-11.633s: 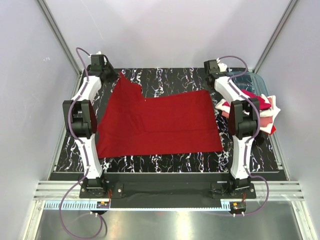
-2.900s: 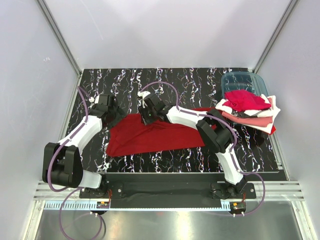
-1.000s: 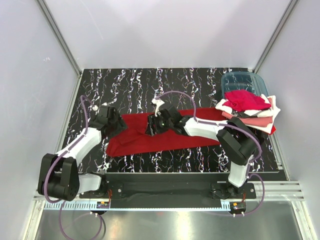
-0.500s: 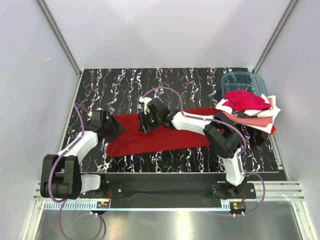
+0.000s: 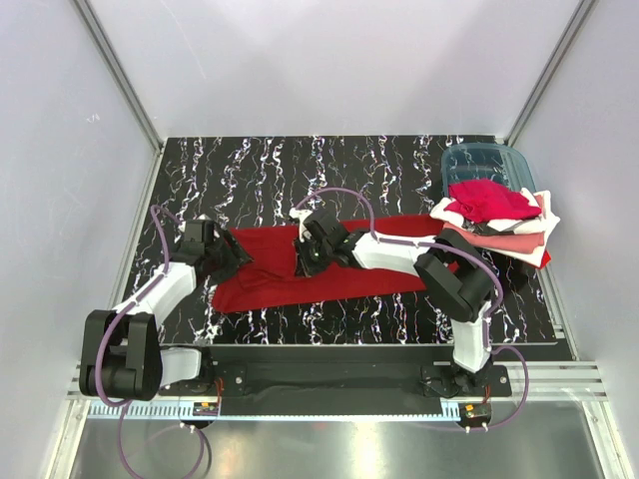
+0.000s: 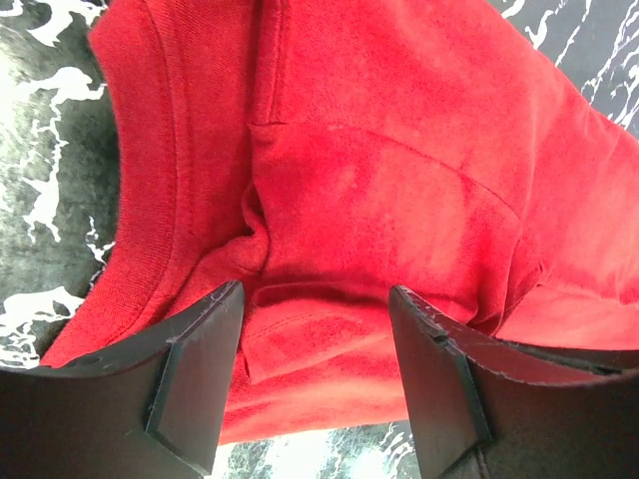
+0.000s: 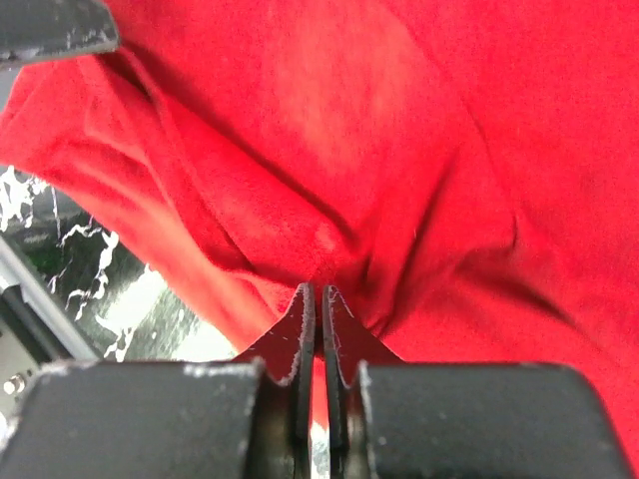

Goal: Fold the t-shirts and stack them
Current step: Fold the tshirt

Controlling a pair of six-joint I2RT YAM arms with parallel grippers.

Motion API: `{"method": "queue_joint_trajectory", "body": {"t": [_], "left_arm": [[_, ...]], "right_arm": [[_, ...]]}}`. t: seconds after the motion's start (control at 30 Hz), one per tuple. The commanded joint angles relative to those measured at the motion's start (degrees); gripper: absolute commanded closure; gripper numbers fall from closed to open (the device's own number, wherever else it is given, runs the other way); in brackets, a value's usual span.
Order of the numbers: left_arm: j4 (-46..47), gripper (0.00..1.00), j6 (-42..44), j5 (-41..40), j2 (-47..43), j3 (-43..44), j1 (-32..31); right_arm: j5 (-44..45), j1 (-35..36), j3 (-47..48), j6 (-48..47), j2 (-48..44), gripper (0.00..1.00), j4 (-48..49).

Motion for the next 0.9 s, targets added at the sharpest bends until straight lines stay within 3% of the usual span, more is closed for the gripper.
{"method": "queue_joint_trajectory", "body": {"t": [0.0,0.37,0.43,0.47,0.57,0.87], "left_arm": [[1.81,0.36,1.50,-0.77,-1.37,0.28,-0.71],[0.06,0.36,2.64,-4.90,-4.01,0.81,-3.53],[-0.21,0.36,2.73,-5.08,-4.01,1.16,-4.14],[-0.29,0.36,2.82,-5.34,-3.92,1.25,-4.32],[-0.91,0.36,2.91,-6.48,-4.09,1.51,-4.85],[-1.61,0.36,3.17,-7.81,-6.11,1.60,-5.81]], "right_arm": [[-0.63,0.18,-2.50,2.89,-5.12,1.00,0.93],[1.65,0.18,-7.08,5.01,-9.08,0.97,-1.62],[1.65,0.18,-7.34,5.36,-8.82,0.93,-2.33],[1.30,0.18,-7.86,5.71,-8.73,0.83,-2.33],[0.16,0.18,-9.27,5.97,-9.26,0.77,-2.15],[1.30,0.18,-13.93,6.32,-14.88,0.74,0.83]]}}
